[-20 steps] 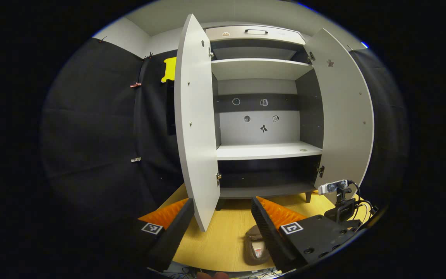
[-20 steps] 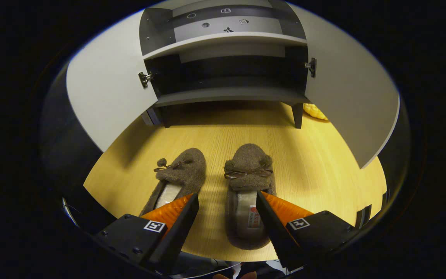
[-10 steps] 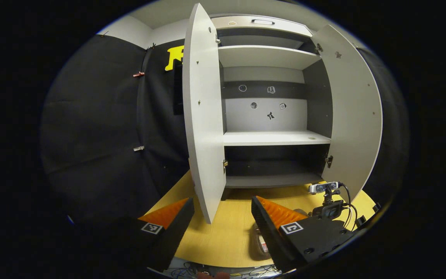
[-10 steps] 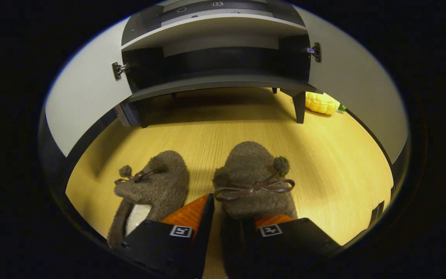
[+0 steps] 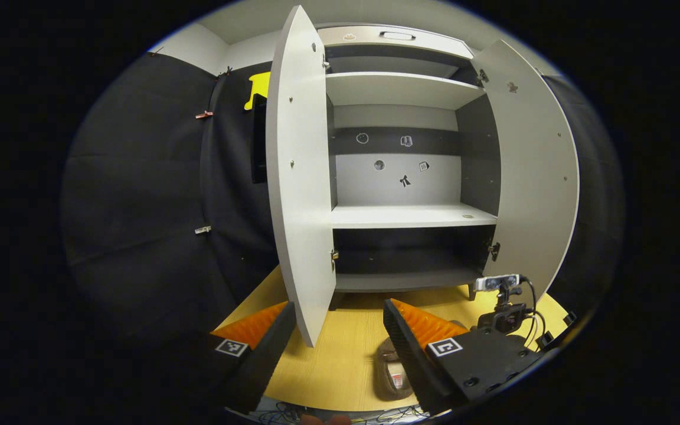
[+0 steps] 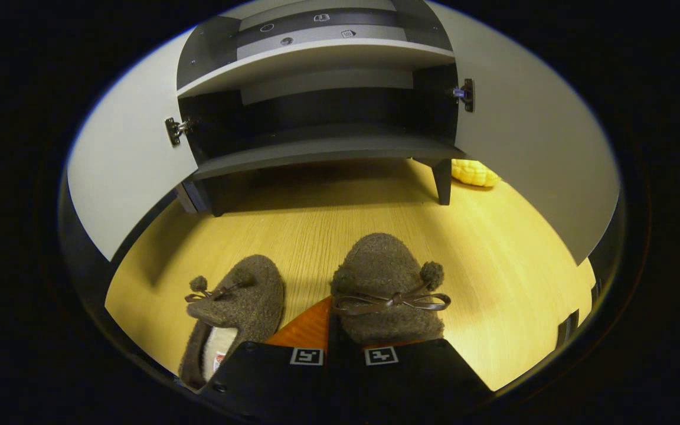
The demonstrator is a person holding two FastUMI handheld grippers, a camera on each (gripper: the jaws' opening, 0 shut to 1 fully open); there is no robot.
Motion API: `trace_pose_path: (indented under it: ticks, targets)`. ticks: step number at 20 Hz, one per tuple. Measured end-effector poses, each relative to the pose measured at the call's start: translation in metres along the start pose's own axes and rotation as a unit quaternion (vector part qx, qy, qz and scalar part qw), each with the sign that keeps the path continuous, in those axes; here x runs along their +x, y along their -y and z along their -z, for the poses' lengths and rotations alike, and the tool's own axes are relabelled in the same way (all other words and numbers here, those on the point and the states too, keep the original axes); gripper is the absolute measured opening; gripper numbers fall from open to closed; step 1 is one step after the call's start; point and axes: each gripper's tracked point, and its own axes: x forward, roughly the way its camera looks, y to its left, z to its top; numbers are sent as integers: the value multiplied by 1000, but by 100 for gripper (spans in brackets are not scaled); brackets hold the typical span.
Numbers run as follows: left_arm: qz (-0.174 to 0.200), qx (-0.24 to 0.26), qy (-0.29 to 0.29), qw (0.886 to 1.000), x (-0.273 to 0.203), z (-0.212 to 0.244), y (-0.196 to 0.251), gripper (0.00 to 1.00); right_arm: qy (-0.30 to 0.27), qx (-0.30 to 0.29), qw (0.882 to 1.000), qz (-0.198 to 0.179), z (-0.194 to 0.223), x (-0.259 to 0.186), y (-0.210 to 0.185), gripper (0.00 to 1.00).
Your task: Grab one shoe with the right hand and put it into the shoe cabinet, grab the other shoe with the left hand and put it into the shoe cabinet; then close the right door with the right hand and the left door with the left hand.
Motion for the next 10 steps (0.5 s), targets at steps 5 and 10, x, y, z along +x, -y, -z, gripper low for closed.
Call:
trace_pose_path:
  ticks: [5, 10]
  targets:
    - [13, -3, -3, 1000, 0, -2, 9, 95, 25, 1, 1000, -5, -63, -54, 6, 11]
    - [29, -1, 16, 999, -4, -11, 18, 95, 55, 10, 998, -14, -132, -101, 6, 11]
